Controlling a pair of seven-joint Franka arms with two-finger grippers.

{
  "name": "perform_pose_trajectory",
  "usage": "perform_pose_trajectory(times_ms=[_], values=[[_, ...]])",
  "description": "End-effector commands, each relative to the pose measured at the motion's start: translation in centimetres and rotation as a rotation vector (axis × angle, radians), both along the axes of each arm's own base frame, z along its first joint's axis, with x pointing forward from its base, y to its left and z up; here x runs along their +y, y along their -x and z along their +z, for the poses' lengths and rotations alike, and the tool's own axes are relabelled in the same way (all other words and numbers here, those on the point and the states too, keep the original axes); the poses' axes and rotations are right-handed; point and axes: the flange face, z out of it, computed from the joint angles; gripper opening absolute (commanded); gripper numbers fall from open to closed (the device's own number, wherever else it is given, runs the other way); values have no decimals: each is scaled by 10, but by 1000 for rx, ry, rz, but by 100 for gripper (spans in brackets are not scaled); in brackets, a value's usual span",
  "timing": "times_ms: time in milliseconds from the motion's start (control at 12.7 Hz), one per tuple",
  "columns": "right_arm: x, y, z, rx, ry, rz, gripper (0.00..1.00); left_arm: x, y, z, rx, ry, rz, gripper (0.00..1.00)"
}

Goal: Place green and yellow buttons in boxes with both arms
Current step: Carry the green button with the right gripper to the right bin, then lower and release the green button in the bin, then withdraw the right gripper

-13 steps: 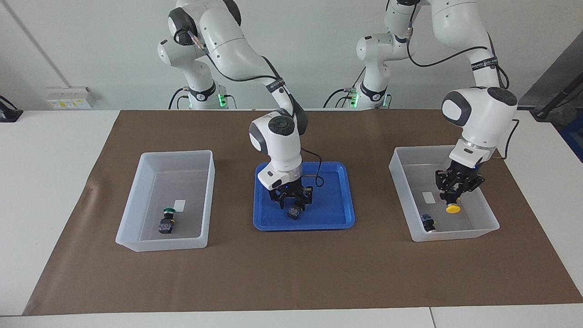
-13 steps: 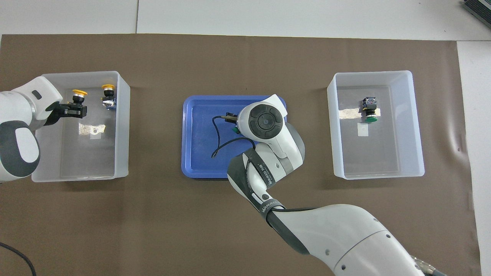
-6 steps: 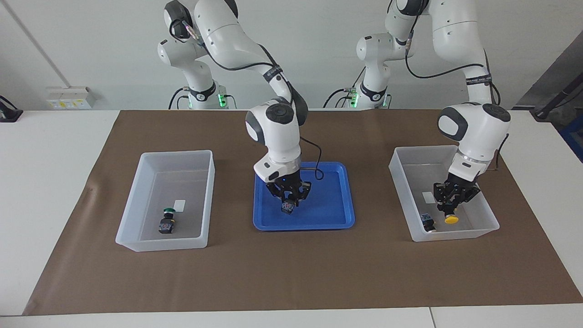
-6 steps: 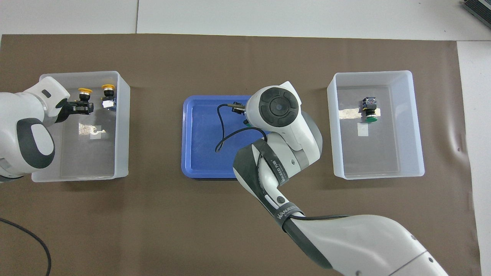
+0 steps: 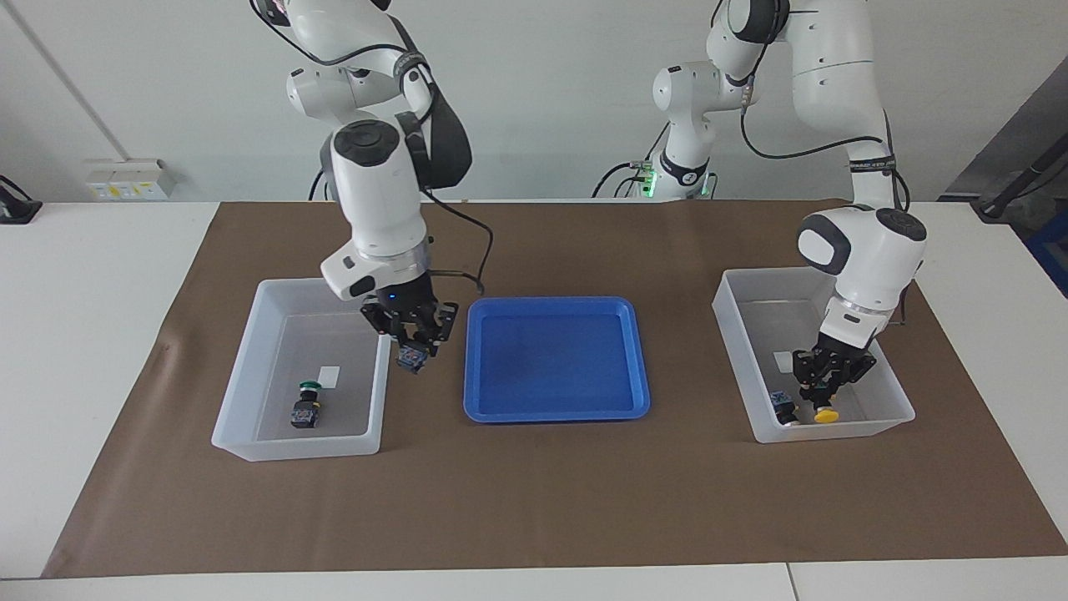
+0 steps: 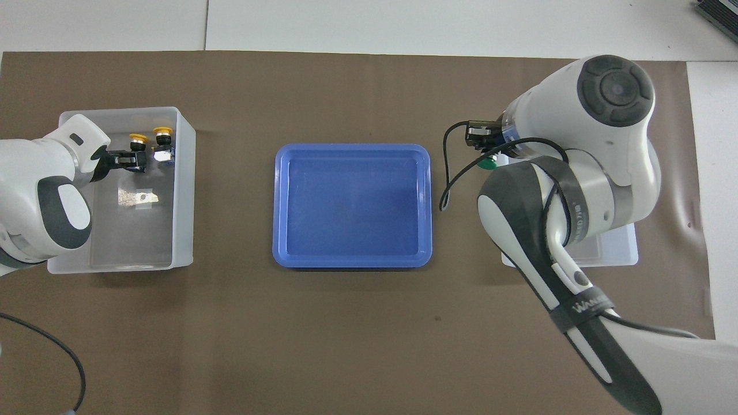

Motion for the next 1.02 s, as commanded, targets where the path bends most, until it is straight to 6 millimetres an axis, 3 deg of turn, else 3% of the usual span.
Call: perform_pose_trajectory(times_ms=[0, 314, 629, 865, 943], values=[[-63, 18, -22, 53, 17, 111, 0, 3, -3, 9, -22, 8, 6, 100], [-126, 46, -59, 63, -6, 181, 0, -3, 4, 63, -57, 1, -34, 100], [-132, 91, -119, 29, -16, 179, 0, -31, 30, 118, 23, 35, -106, 100], [-133, 97, -130, 35, -17, 175, 18, -45, 54, 153, 60, 34, -153, 100], [-134, 97, -133, 31, -15, 175, 35, -48, 63, 167, 78, 11, -176, 100]])
